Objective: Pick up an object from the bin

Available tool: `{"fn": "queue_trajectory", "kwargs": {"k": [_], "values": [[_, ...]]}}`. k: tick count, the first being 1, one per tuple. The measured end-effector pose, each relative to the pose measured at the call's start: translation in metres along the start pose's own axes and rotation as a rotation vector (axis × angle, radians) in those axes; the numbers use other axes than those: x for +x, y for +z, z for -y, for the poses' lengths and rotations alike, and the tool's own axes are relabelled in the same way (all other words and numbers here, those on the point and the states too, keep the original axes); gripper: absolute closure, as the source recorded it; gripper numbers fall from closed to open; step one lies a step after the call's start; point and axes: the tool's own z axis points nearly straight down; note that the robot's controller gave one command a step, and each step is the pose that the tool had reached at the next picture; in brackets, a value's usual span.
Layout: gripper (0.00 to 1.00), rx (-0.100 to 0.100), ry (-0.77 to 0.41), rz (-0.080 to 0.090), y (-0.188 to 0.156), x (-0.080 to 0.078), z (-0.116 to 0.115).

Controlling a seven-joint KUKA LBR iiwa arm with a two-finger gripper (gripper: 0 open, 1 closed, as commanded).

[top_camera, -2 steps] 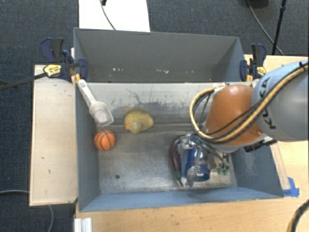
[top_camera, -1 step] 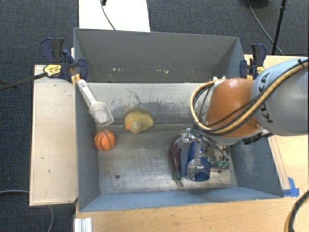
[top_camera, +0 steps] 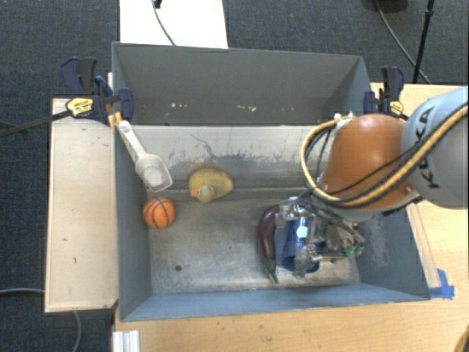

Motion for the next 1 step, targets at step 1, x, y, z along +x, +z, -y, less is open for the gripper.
{"fn": "queue_trajectory", "kwargs": {"k": [1], "values": [[1.0, -0.001, 0.014, 0.006, 0.0806, -0.0088, 0.0077]]}}
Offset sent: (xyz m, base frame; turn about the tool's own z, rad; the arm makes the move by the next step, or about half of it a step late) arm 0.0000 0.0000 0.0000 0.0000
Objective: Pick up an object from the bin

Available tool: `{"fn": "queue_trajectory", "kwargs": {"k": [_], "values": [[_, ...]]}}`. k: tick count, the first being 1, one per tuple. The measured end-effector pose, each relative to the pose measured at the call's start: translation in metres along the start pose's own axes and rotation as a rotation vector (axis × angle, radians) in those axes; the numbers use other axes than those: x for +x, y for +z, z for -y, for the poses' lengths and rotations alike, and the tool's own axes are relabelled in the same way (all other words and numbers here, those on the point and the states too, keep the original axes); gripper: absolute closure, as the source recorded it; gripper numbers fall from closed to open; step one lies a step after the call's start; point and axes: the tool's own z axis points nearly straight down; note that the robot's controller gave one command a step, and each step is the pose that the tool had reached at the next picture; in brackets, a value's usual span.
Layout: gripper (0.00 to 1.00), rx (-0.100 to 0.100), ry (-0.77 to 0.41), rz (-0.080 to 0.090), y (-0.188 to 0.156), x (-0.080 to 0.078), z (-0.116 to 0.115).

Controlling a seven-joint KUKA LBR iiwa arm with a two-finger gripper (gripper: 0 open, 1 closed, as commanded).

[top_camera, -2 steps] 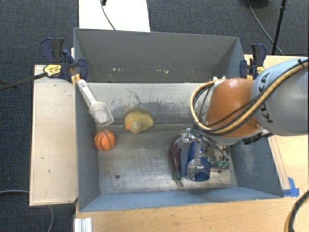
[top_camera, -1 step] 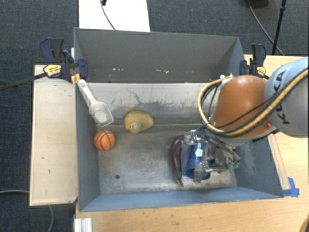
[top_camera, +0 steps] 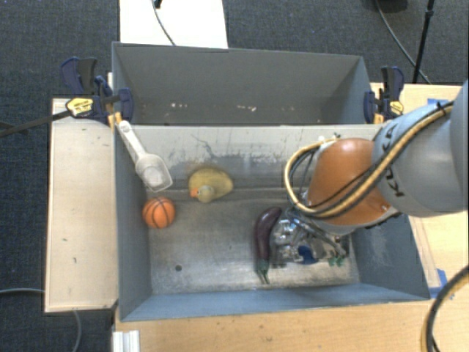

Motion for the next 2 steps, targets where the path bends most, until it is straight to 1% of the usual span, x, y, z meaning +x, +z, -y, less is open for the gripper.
{"fn": "queue_trajectory", "kwargs": {"k": [1, 2], "values": [[0.0, 0.001, 0.004, 0.002, 0.0002, -0.0005, 0.0009], [0.0, 0.001, 0.003, 0.002, 0.0003, -0.0005, 0.001]]}}
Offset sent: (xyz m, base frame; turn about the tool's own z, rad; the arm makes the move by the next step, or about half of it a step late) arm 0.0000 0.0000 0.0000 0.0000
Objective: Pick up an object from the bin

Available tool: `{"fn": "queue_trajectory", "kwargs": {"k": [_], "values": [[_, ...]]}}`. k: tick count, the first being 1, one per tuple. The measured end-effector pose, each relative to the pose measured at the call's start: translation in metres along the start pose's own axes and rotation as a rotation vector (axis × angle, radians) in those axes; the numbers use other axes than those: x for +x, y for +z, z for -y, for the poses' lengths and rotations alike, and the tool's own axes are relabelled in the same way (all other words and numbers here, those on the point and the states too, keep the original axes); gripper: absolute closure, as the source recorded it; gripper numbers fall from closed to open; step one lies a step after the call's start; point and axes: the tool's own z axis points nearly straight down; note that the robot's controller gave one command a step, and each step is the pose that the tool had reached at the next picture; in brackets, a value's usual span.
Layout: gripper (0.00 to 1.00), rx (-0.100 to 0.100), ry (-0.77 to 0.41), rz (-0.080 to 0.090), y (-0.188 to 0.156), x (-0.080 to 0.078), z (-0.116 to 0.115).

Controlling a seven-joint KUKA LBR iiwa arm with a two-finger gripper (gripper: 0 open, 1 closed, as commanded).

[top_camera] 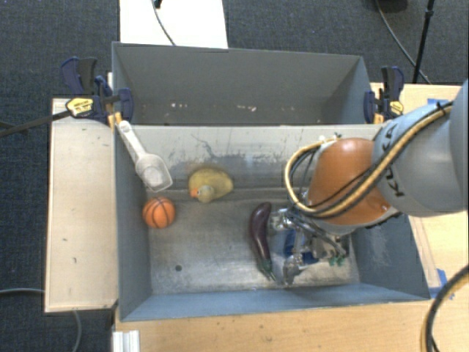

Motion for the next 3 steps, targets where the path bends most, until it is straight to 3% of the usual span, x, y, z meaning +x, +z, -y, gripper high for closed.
{"fn": "queue_trajectory", "kwargs": {"k": [1, 2, 3], "values": [[1.0, 0.0, -0.039, 0.001, -0.001, -0.013, 0.032], [1.0, 0.0, -0.039, 0.001, -0.001, -0.013, 0.032], [1.0, 0.001, -0.079, 0.001, -0.125, -0.01, 0.027]]}}
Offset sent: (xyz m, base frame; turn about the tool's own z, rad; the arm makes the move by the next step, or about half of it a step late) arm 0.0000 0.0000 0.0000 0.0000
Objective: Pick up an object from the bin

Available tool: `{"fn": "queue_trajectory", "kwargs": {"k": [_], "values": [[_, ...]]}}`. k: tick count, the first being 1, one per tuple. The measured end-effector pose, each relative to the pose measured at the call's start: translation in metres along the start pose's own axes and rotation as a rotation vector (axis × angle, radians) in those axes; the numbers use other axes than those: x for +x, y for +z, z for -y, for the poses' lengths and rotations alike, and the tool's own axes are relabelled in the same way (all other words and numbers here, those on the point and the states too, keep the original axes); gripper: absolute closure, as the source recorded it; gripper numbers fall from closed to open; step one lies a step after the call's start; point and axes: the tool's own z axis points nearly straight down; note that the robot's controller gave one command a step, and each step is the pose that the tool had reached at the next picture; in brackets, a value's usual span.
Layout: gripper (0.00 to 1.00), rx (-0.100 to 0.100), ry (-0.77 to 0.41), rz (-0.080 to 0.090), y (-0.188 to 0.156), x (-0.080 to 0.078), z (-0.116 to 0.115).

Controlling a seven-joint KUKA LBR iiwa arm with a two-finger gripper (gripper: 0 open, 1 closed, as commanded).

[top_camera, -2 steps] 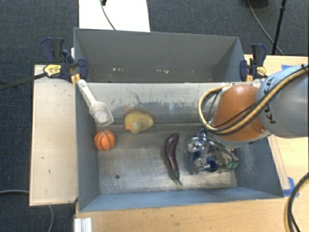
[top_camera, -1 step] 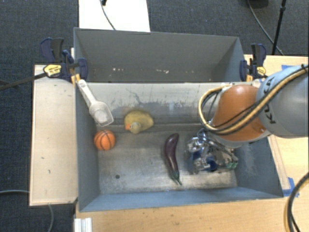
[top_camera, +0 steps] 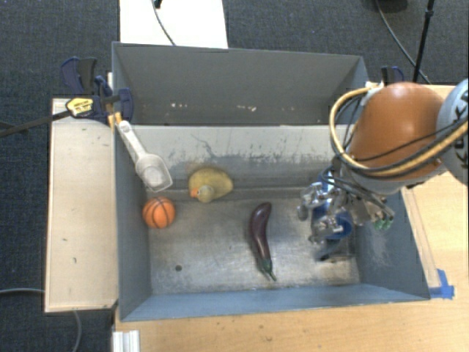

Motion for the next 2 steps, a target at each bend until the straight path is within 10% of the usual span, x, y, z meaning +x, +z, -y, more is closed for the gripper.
{"fn": "queue_trajectory", "kwargs": {"k": [2], "values": [[1.0, -0.002, -0.019, -0.006, -0.043, -0.012, 0.009]]}}
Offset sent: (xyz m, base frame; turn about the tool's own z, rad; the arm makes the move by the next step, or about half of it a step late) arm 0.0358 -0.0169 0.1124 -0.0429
